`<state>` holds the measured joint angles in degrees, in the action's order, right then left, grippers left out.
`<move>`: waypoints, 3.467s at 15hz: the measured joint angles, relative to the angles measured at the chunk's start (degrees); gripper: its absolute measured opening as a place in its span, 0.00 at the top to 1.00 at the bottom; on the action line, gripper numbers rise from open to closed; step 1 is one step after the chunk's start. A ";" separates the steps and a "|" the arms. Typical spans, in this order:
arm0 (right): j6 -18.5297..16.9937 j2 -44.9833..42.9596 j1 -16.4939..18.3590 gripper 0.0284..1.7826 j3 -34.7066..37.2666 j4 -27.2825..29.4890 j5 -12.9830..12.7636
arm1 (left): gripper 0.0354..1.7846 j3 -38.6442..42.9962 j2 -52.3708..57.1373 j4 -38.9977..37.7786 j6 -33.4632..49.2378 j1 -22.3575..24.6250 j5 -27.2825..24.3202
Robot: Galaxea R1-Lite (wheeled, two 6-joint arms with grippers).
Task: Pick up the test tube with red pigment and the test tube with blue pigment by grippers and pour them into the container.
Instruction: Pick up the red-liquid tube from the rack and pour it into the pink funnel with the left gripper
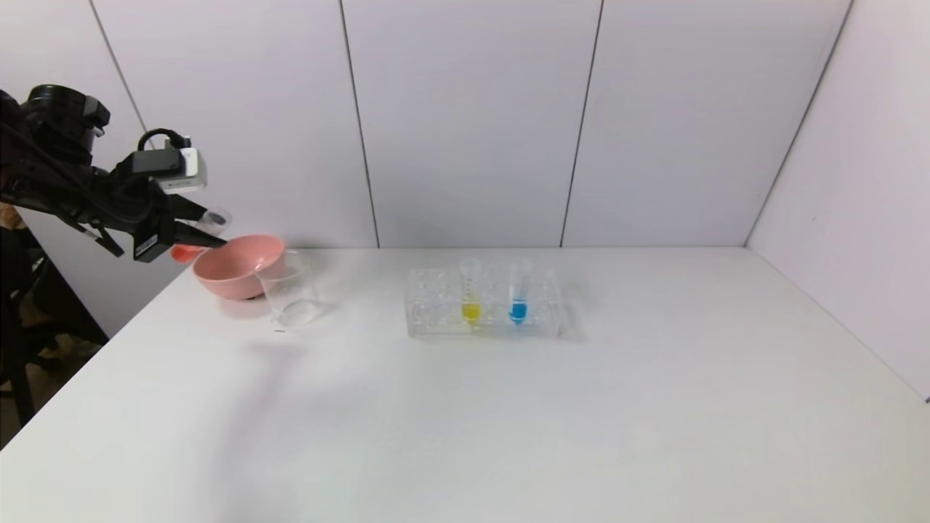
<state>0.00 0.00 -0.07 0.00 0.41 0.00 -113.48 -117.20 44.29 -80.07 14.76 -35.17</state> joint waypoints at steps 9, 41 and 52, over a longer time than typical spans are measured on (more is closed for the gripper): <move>0.02 0.00 0.00 0.00 0.00 0.02 0.00 | 0.76 -0.60 -1.66 1.38 -0.78 -0.02 4.28; 0.05 0.00 0.00 0.00 0.00 0.00 0.00 | 0.76 -1.84 -3.33 -0.83 4.74 -7.39 24.54; 0.02 0.00 0.00 0.00 0.00 0.00 0.00 | 0.76 -1.73 -3.55 -0.96 4.46 -8.90 27.93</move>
<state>0.02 0.00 -0.07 0.00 0.41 0.00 -115.21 -120.75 43.33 -75.61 5.86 -7.24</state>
